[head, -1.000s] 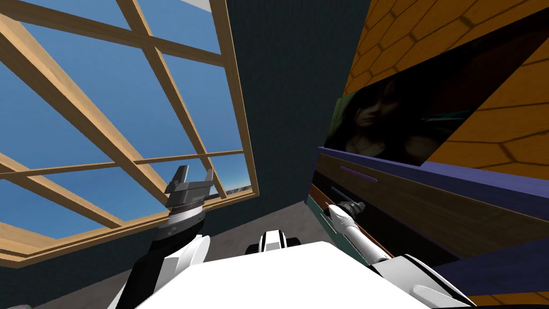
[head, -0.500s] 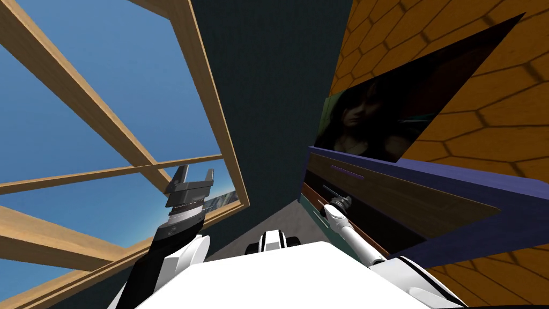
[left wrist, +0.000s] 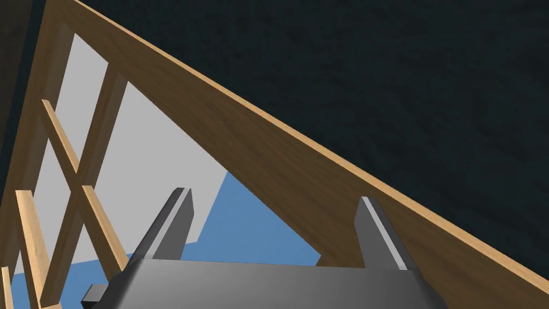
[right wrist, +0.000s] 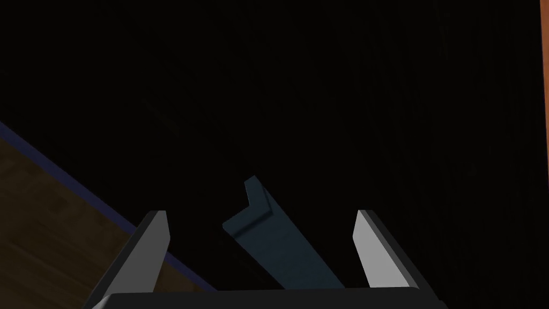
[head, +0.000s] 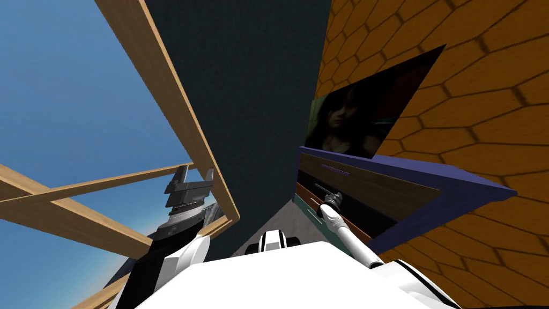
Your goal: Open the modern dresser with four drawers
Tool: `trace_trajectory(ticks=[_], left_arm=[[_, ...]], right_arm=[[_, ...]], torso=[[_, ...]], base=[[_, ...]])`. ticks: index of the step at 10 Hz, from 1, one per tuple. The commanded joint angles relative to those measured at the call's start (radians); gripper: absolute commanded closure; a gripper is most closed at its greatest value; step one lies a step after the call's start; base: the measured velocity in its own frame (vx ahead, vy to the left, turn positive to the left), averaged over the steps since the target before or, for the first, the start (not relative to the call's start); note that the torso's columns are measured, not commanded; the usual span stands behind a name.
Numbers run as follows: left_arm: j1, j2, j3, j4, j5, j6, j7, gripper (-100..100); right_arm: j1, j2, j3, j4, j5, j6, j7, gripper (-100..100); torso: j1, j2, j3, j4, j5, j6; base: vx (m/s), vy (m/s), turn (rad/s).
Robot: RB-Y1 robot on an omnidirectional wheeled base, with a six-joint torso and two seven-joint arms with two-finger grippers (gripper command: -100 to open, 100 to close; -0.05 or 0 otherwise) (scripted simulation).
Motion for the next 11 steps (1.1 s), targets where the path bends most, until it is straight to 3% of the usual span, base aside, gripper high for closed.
trace_trajectory(ticks=[1,2,3,4,5,6,7,10,11], left_arm=[[0.000,0.000,0.000,0.000,0.000,0.000,0.000,0],[0.000,0.000,0.000,0.000,0.000,0.000,0.000,0],[0.000,0.000,0.000,0.000,0.000,0.000,0.000,0],[0.001,0.000,0.000,0.000,0.000,0.000,0.000,0],[0.004,0.001,-0.002,0.002,-0.001,0.000,0.001,0],[0.003,0.001,-0.002,0.002,-0.001,0.000,0.001,0],[0.003,0.001,-0.002,0.002,-0.001,0.000,0.001,0],[0.002,0.001,-0.004,0.002,-0.001,0.001,0.001,0],[0.002,0.001,-0.004,0.002,-0.001,0.001,0.001,0]], right_arm=[[0.014,0.028,-0.005,-0.058,0.064,-0.067,0.021,-100],[0.018,0.042,-0.004,-0.077,0.098,-0.096,0.023,-100],[0.018,0.042,-0.004,-0.077,0.098,-0.096,0.023,-100],[0.005,0.040,0.001,-0.051,0.101,-0.087,0.006,-100],[0.014,0.028,-0.005,-0.058,0.064,-0.067,0.021,100],[0.011,0.014,-0.005,-0.039,0.034,-0.037,0.020,100],[0.011,0.014,-0.005,-0.039,0.031,-0.037,0.020,100],[0.000,-0.027,-0.005,0.018,-0.064,0.051,0.015,100],[0.000,-0.027,-0.005,0.018,-0.071,0.051,0.015,100]], torso=[[0.001,-0.001,0.000,0.000,0.000,0.001],[0.001,-0.005,-0.003,-0.001,0.000,0.001],[0.000,-0.005,-0.003,-0.002,0.000,0.000],[-0.002,-0.001,-0.001,0.000,-0.001,0.001],[-0.001,-0.001,-0.003,0.001,-0.002,0.001],[-0.002,0.001,0.000,0.001,-0.001,0.000],[-0.003,0.004,0.003,0.003,-0.001,0.001],[0.000,0.004,0.003,0.002,0.001,0.002],[0.001,0.005,0.002,0.003,0.003,0.005]], base=[[0.179,0.066,-0.478],[0.180,0.063,-0.430],[0.109,0.039,-0.226],[0.021,0.002,-0.018],[-0.062,-0.045,0.373],[-0.152,-0.043,0.490],[-0.115,-0.027,0.188],[-0.170,-0.053,0.424],[-0.121,-0.027,0.270]])
